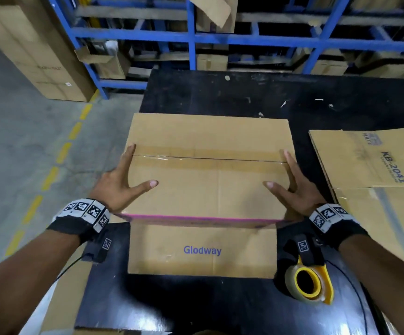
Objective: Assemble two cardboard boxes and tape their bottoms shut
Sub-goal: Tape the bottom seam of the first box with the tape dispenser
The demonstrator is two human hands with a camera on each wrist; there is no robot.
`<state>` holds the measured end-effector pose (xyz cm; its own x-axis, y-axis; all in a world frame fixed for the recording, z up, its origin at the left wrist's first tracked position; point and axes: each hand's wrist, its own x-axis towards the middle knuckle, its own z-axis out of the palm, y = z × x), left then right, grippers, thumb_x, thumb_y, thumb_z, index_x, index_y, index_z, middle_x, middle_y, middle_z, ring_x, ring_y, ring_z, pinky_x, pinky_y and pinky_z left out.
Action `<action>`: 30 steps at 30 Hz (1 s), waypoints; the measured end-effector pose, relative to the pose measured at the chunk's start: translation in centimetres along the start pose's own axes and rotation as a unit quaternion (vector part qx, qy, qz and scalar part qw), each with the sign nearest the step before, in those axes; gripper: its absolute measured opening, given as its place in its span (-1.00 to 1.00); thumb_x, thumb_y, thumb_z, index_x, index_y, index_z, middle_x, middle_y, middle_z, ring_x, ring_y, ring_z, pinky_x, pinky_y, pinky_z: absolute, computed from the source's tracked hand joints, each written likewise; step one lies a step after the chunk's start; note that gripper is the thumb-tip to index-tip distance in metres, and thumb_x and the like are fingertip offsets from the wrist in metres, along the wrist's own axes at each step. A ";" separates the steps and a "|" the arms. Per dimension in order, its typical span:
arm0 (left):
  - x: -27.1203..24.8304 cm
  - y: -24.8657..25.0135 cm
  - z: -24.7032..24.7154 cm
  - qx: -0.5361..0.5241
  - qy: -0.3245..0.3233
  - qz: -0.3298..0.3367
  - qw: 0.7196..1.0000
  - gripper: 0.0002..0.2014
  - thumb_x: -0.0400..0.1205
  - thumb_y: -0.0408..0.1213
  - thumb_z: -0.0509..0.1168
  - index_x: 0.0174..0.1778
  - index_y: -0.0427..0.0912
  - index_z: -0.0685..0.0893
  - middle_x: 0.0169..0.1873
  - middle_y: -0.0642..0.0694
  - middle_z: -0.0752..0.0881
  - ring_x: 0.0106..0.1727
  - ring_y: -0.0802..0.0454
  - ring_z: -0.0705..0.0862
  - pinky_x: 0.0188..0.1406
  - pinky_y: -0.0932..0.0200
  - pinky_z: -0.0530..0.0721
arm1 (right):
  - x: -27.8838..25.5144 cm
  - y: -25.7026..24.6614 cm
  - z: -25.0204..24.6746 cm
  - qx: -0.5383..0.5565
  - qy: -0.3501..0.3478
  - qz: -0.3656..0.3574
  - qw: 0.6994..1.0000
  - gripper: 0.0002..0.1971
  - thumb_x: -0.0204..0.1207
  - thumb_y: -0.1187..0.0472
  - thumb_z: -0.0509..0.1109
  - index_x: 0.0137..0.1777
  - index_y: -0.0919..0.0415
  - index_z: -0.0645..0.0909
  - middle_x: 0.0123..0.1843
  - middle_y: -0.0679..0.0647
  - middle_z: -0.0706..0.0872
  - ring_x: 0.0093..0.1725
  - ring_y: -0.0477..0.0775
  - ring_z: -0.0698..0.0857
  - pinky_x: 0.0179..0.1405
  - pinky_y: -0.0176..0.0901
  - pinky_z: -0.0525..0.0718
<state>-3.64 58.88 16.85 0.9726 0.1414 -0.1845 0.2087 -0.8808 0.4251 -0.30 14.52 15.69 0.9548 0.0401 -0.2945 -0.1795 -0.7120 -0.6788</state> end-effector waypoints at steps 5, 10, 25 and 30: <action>0.2 -1.6 3.4 -0.052 -0.025 -0.016 0.998 0.09 0.41 0.55 0.36 0.69 0.58 -0.24 0.61 -0.22 0.55 0.31 -0.36 0.73 0.43 -0.16 0.62 | 0.6 1.4 1.1 0.000 -0.018 0.012 1.000 0.01 0.34 -0.44 0.43 0.56 -0.72 -0.28 0.75 0.03 0.27 0.62 0.38 0.40 0.63 0.28 0.31; -0.4 -4.6 3.8 -0.070 -0.036 -0.068 0.995 0.10 0.31 0.64 0.32 0.63 0.69 -0.27 0.66 -0.17 0.49 0.49 -0.41 0.62 0.52 -0.23 0.55 | 0.4 0.7 6.0 0.061 -0.002 0.007 0.998 -0.04 0.42 -0.29 0.53 0.58 -0.72 -0.13 0.58 -0.05 0.55 0.49 0.18 0.59 0.54 0.03 0.47; -1.4 -5.7 1.4 -0.173 0.050 -0.052 0.982 0.07 0.24 0.54 0.37 0.68 0.63 0.02 0.64 0.09 0.51 0.59 -0.19 0.55 0.58 -0.26 0.52 | -1.1 -4.1 3.7 -0.021 0.040 -0.036 0.998 0.04 0.33 -0.49 0.40 0.61 -0.62 -0.29 0.71 -0.12 0.36 0.51 0.33 0.56 0.48 0.28 0.50; -2.2 -4.8 -0.7 -0.234 0.137 -0.011 0.962 0.06 0.31 0.43 0.38 0.73 0.53 0.02 0.58 0.48 0.41 0.64 0.06 0.43 0.63 -0.16 0.42 | -3.6 -10.1 -0.2 -0.070 0.137 -0.127 0.980 0.05 0.38 -0.42 0.46 0.70 -0.49 -0.20 0.66 -0.03 0.38 0.48 0.26 0.56 0.31 0.23 0.58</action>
<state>-6.72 63.16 15.84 0.9443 0.3287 0.0151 0.1908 -0.5844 0.7887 -1.84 21.46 23.77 0.9956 0.0526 0.0776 0.0889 -0.7931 -0.6025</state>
